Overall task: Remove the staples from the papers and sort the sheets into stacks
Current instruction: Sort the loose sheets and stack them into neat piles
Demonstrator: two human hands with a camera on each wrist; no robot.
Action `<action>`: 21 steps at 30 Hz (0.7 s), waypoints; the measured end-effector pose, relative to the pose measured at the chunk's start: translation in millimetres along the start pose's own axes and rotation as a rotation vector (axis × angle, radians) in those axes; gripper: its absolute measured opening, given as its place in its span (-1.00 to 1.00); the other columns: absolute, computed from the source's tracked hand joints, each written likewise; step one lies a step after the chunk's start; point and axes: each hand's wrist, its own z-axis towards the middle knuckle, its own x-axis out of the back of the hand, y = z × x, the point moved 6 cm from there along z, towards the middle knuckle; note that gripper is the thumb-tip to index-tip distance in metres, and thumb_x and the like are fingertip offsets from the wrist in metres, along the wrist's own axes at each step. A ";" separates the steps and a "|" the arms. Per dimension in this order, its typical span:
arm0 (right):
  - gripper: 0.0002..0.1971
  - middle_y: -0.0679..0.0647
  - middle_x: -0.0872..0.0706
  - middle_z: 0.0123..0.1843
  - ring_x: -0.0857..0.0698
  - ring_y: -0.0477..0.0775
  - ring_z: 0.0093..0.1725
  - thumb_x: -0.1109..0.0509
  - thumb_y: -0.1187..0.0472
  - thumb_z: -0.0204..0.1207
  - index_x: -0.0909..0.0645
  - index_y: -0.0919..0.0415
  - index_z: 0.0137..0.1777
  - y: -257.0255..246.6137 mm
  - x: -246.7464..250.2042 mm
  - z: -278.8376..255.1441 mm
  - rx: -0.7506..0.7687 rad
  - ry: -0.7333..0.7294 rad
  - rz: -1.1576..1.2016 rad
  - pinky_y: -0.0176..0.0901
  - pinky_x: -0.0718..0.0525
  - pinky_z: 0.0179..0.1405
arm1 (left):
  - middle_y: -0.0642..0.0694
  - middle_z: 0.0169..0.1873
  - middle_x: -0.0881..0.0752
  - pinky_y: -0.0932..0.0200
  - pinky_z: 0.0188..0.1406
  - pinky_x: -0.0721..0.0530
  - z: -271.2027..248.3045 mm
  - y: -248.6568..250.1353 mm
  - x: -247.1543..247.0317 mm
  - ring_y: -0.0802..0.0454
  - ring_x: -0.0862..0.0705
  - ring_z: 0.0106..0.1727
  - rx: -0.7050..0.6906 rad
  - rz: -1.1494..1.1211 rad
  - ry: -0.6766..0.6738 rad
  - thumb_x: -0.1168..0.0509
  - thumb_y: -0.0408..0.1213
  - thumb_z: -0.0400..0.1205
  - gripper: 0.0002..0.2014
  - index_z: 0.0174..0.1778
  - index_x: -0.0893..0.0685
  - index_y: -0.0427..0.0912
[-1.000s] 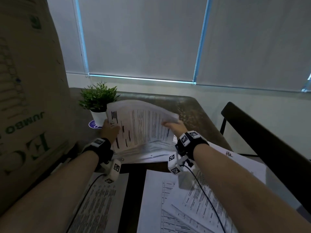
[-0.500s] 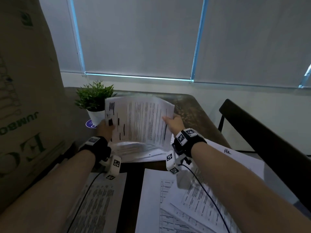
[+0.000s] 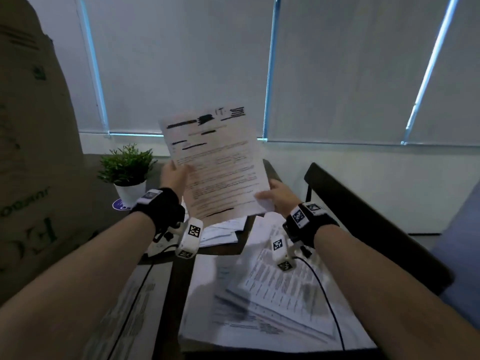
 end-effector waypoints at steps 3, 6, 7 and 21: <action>-0.61 0.33 -0.70 0.30 -0.69 0.35 0.28 -0.49 0.51 0.44 -0.59 0.36 0.27 -19.6 15.2 -32.3 0.068 -0.019 0.015 0.28 -0.63 0.34 | -0.06 -0.04 -0.71 -0.06 0.09 -0.66 -39.0 21.3 -35.7 -0.12 -0.69 0.06 -0.094 0.022 -0.113 -0.19 -0.48 0.60 -0.77 0.04 -0.59 -0.08; -0.50 0.29 -0.73 0.27 -0.72 0.32 0.25 -0.52 0.49 0.39 -0.56 0.38 0.35 -28.4 37.2 -62.8 0.176 0.070 0.037 0.22 -0.70 0.25 | -0.05 0.01 -0.68 0.04 0.06 -0.62 -73.9 33.7 -55.8 -0.03 -0.65 0.04 -0.171 0.035 -0.097 -0.15 -0.48 0.59 -0.73 0.13 -0.57 -0.09; -0.47 0.30 -0.74 0.26 -0.74 0.31 0.23 -0.53 0.49 0.38 -0.55 0.40 0.37 -26.6 42.8 -75.4 0.180 0.061 0.041 0.17 -0.73 0.20 | -0.08 0.01 -0.69 0.04 0.04 -0.63 -84.9 33.2 -59.8 -0.03 -0.65 0.02 -0.190 0.038 -0.089 -0.16 -0.46 0.57 -0.73 0.14 -0.58 -0.14; -0.65 0.20 -0.77 0.18 -0.75 0.22 0.15 -0.55 0.22 0.44 -0.66 0.27 0.20 48.0 112.2 -140.6 -0.045 0.428 -0.079 0.24 -0.71 0.23 | -0.23 -0.03 -0.58 0.04 -0.14 -0.46 -136.6 -41.6 -113.0 -0.21 -0.59 0.00 -0.104 0.642 -0.236 -0.08 -0.42 0.67 -0.75 0.26 -0.44 -0.33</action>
